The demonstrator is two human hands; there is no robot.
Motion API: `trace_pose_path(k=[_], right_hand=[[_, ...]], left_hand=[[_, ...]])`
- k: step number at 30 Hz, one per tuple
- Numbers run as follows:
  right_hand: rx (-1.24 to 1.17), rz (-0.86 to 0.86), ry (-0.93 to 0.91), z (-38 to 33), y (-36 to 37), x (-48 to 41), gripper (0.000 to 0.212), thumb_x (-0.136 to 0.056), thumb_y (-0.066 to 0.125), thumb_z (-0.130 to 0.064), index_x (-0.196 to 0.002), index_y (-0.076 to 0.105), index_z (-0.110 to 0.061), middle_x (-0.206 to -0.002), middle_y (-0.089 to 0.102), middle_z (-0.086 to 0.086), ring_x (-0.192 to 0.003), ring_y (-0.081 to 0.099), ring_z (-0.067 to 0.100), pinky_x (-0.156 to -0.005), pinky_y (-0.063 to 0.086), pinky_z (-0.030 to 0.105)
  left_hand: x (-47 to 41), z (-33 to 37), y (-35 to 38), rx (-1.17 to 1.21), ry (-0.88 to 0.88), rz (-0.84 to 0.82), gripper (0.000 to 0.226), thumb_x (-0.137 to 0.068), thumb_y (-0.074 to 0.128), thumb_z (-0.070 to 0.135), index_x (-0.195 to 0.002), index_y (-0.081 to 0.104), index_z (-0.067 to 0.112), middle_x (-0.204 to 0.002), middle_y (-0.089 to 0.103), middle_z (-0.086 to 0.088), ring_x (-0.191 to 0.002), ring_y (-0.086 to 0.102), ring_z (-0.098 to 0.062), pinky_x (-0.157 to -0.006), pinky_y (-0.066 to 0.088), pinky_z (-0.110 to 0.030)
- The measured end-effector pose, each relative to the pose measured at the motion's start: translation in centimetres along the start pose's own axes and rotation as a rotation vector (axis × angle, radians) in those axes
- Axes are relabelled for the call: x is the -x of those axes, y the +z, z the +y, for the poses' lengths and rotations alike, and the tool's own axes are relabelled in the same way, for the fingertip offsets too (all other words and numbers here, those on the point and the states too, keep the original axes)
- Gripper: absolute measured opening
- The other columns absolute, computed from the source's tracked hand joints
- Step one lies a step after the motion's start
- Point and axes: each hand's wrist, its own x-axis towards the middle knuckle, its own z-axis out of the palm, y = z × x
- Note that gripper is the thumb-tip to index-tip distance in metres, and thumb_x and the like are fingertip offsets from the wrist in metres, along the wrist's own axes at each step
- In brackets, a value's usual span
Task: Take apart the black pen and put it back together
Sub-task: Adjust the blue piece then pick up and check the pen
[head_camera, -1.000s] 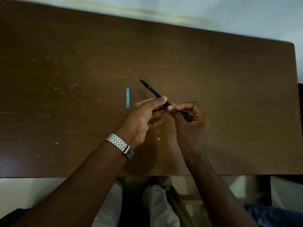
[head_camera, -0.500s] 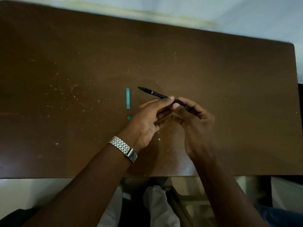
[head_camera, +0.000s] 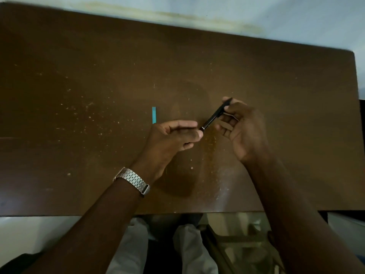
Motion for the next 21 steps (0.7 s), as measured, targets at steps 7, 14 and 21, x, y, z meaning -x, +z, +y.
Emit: trace_pose_path(k=[7, 14, 21], right_hand=[[0.282, 0.044, 0.061, 2.1, 3.8, -3.6, 0.017, -0.09, 0.068, -0.006, -0.101, 0.077, -0.015, -0.093, 0.076, 0.003, -0.083, 0.071, 0.015, -0.075, 0.063, 0.035], [0.527, 0.068, -0.035, 4.6, 4.3, -5.5, 0.021, -0.095, 0.071, -0.006, -0.115, 0.077, -0.008, -0.097, 0.076, 0.006, -0.083, 0.073, 0.017, -0.075, 0.065, 0.032], [0.647, 0.09, -0.187, 5.9, 4.7, -6.0, 0.026, -0.095, 0.068, -0.003, -0.118, 0.078, -0.007, -0.099, 0.077, 0.006, -0.089, 0.074, 0.017, -0.074, 0.061, 0.026]], left_hand=[[-1.1, -2.4, 1.8, -0.405, 0.118, 0.221, 0.023, -0.08, 0.087, 0.02, -0.1, 0.076, 0.024, -0.084, 0.078, 0.008, -0.077, 0.075, 0.0, -0.073, 0.063, -0.02], [-3.1, -4.3, 1.0, -0.668, 0.143, 0.286, 0.008, -0.084, 0.08, 0.022, -0.091, 0.078, 0.018, -0.068, 0.075, 0.002, -0.055, 0.063, -0.004, -0.057, 0.049, -0.025], [-3.6, -4.6, 0.9, -0.776, 0.181, 0.297, 0.009, -0.082, 0.081, 0.025, -0.088, 0.078, 0.018, -0.074, 0.079, 0.0, -0.066, 0.072, -0.013, -0.069, 0.062, -0.038]])
